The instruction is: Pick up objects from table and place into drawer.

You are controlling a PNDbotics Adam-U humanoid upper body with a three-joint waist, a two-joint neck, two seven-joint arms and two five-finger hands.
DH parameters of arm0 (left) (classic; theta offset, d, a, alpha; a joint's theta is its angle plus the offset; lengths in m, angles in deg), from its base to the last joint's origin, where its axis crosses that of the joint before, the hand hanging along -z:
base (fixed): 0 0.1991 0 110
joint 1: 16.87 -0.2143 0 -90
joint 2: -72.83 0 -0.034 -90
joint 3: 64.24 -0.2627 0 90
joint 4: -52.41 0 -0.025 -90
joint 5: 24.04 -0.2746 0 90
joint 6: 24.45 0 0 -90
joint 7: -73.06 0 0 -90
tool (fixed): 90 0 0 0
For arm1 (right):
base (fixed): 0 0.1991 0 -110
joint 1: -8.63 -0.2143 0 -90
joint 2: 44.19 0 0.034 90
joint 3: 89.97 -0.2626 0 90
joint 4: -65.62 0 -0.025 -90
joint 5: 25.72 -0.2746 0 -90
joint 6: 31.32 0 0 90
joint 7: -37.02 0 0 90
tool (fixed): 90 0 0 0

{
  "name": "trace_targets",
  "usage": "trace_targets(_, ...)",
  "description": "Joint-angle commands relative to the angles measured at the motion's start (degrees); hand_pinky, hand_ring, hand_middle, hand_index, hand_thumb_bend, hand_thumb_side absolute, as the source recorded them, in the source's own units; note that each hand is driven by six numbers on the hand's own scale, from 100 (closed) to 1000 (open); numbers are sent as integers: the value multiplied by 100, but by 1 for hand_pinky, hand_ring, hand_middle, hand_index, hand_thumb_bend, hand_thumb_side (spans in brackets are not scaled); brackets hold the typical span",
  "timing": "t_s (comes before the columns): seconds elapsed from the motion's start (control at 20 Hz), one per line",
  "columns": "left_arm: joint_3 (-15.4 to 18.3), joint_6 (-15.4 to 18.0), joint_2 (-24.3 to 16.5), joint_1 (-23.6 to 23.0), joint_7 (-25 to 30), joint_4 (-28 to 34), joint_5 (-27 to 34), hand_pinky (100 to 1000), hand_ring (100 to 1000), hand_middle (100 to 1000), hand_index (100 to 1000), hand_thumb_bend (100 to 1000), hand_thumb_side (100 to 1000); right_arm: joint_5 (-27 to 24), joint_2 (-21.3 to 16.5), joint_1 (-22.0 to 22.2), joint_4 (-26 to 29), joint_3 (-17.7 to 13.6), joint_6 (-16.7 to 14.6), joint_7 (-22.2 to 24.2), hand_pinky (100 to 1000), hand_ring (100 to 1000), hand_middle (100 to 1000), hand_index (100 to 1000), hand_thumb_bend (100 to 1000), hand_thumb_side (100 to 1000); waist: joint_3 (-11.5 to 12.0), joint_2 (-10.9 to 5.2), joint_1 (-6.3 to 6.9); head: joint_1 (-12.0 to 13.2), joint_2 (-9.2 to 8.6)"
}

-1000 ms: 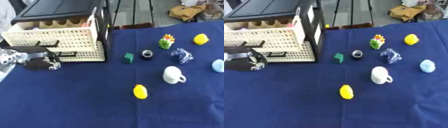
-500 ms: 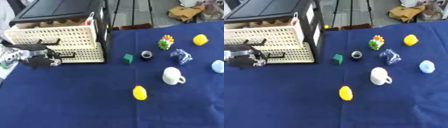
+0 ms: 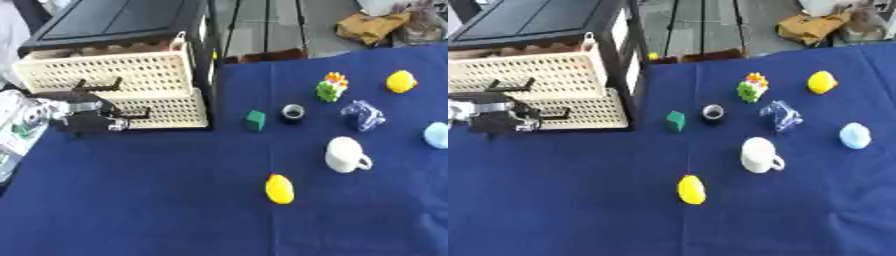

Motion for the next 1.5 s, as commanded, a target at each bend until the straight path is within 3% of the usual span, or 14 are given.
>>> trace_targets(0.05, 153, -152, -91, 144, -93, -52, 114, 100, 305, 621, 860, 100, 1000, -36, -65, -37, 77, -34, 19, 11, 541, 641, 543, 678, 100, 885, -13, -103, -5, 29, -95)
trace_targets(0.7, 230, -362, -7, 274, -590, -309, 375, 100, 289, 593, 849, 100, 1000, -65, -24, -28, 77, -32, 36, 50, 541, 639, 540, 673, 100, 887, -113, -78, 44, 88, -154)
trace_targets(1.0, 159, -266, -31, 227, -486, -246, 412, 100, 292, 595, 871, 100, 1000, -69, -30, -2, 77, -41, 53, 42, 541, 640, 541, 671, 100, 888, -92, -101, 52, 87, -114)
trace_targets(1.25, -7, 111, -211, 70, 62, 237, 294, 111, 310, 612, 870, 100, 1000, -127, -51, 8, 77, -44, 51, 51, 541, 642, 543, 670, 100, 886, -28, -199, 35, 58, -29)
trace_targets(1.5, -197, 638, -454, -138, 148, 616, 97, 122, 312, 599, 859, 100, 1000, -203, -55, 50, 77, -62, 71, 58, 542, 644, 546, 669, 100, 886, 70, -344, 16, 29, 119)
